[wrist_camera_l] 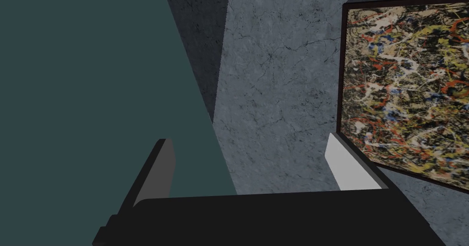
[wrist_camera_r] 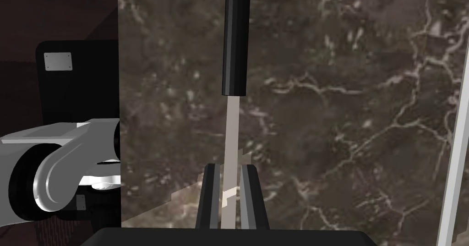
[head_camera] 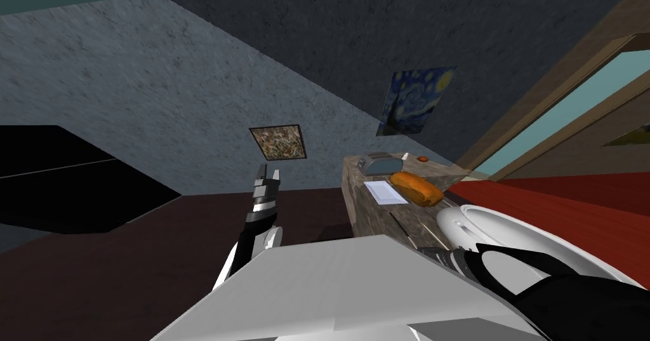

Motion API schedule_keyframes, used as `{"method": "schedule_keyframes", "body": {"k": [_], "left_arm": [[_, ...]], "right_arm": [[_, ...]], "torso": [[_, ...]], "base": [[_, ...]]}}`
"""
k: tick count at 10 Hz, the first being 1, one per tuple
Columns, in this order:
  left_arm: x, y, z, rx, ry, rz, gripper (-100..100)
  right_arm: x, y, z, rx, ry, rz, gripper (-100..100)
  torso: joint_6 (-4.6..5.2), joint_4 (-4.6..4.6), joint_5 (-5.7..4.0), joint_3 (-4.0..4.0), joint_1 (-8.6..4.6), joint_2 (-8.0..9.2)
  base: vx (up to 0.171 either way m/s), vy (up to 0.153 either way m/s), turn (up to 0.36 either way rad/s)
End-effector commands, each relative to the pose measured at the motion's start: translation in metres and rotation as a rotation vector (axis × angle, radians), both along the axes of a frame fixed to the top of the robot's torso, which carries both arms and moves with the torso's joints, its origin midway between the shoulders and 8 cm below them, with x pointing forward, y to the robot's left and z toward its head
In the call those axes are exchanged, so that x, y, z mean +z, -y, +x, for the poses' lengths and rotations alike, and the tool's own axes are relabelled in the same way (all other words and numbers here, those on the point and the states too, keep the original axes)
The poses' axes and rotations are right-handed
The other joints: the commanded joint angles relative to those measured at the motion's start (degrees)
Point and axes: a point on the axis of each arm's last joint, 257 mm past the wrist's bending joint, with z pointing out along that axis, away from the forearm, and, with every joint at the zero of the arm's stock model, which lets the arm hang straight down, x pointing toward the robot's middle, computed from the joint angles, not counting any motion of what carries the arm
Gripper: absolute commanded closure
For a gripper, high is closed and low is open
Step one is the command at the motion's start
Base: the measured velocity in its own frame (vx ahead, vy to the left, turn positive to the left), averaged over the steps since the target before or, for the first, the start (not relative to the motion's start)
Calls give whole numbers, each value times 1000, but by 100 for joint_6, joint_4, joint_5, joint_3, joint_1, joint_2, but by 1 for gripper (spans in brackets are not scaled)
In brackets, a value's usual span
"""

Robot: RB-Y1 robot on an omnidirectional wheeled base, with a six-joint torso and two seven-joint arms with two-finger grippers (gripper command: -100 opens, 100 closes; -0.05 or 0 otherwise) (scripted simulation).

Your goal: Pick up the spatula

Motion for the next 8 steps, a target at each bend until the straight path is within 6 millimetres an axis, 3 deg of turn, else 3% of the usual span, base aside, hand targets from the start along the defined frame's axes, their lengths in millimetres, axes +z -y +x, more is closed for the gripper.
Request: {"method": "schedule_keyframes", "body": {"k": [1,7,8], "left_arm": [[0,0,0,0,0,0,0],[0,0,0,0,0,0,0],[0,0,0,0,0,0,0]], "right_arm": [[3,-2,5,-19,0,0,100],[6,-6,13,-54,3,3,100],[6,-6,13,-56,3,4,0]], "torso": [[0,0,0,0,0,0],[2,0,-1,1,0,1],[2,-2,0,-5,2,-9]], "base": [[-74,-18,130],[-56,-14,70],[0,0,0]]}}
